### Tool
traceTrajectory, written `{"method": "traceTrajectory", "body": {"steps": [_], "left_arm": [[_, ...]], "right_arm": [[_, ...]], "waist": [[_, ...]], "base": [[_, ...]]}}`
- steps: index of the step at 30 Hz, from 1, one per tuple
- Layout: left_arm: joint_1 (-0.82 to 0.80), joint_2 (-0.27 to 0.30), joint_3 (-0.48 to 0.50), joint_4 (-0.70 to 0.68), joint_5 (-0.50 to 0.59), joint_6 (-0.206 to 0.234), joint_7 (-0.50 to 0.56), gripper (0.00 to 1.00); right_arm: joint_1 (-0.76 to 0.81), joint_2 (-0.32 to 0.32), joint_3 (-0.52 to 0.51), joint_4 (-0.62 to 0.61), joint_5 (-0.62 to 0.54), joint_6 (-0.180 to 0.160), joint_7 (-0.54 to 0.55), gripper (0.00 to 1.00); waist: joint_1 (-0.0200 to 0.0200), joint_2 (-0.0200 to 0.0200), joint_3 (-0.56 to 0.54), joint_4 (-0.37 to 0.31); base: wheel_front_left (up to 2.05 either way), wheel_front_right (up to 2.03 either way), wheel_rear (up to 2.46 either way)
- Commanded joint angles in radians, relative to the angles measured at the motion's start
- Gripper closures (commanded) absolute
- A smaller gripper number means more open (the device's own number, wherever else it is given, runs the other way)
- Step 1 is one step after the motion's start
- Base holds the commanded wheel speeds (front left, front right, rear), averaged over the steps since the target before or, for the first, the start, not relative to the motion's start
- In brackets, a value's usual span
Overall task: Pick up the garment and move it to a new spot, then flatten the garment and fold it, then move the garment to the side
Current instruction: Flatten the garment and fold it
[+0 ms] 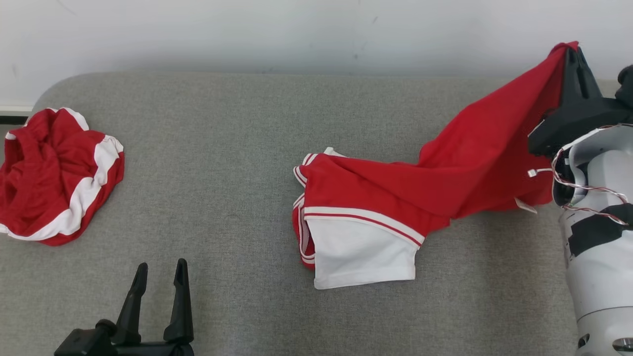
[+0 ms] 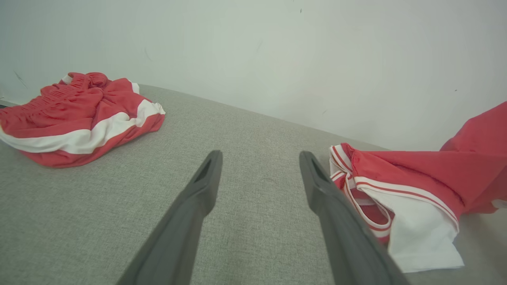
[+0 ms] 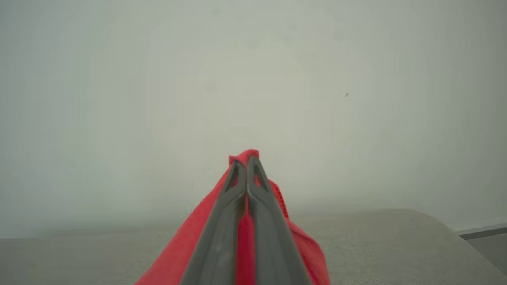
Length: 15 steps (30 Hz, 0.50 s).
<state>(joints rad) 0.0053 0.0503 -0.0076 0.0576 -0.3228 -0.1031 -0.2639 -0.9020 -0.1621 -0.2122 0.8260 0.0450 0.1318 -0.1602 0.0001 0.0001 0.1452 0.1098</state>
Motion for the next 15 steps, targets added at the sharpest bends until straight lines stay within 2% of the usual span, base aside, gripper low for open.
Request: {"method": "traceTrajectory", "body": {"steps": [1,6,11,15], "left_arm": [[0.011,0.000,0.003,0.002,-0.003,-0.001,-0.001,0.00],[0.024,0.000,0.010,0.002,-0.011,0.004,-0.001,0.00],[0.039,0.000,0.026,-0.006,-0.012,0.010,-0.001,0.00],[0.041,0.000,0.040,-0.012,-0.011,0.010,-0.001,0.00]], "right_arm": [[-0.001,0.006,0.004,0.003,0.008,-0.002,-0.007,1.00],[0.056,0.017,0.089,-0.071,0.050,-0.002,0.044,1.00],[0.132,0.016,0.152,-0.281,0.104,-0.002,0.107,1.00],[0.191,0.006,0.163,-0.463,0.121,-0.002,0.173,1.00]], "waist": [[-0.0001,-0.0001,-0.006,-0.001],[-0.0001,-0.0001,-0.031,-0.011],[-0.0001,-0.0001,-0.041,-0.036],[-0.0001,-0.0001,-0.044,-0.055]], "base": [[0.00,0.00,0.00],[0.00,0.00,0.00],[0.00,0.00,0.00],[0.00,0.00,0.00]]}}
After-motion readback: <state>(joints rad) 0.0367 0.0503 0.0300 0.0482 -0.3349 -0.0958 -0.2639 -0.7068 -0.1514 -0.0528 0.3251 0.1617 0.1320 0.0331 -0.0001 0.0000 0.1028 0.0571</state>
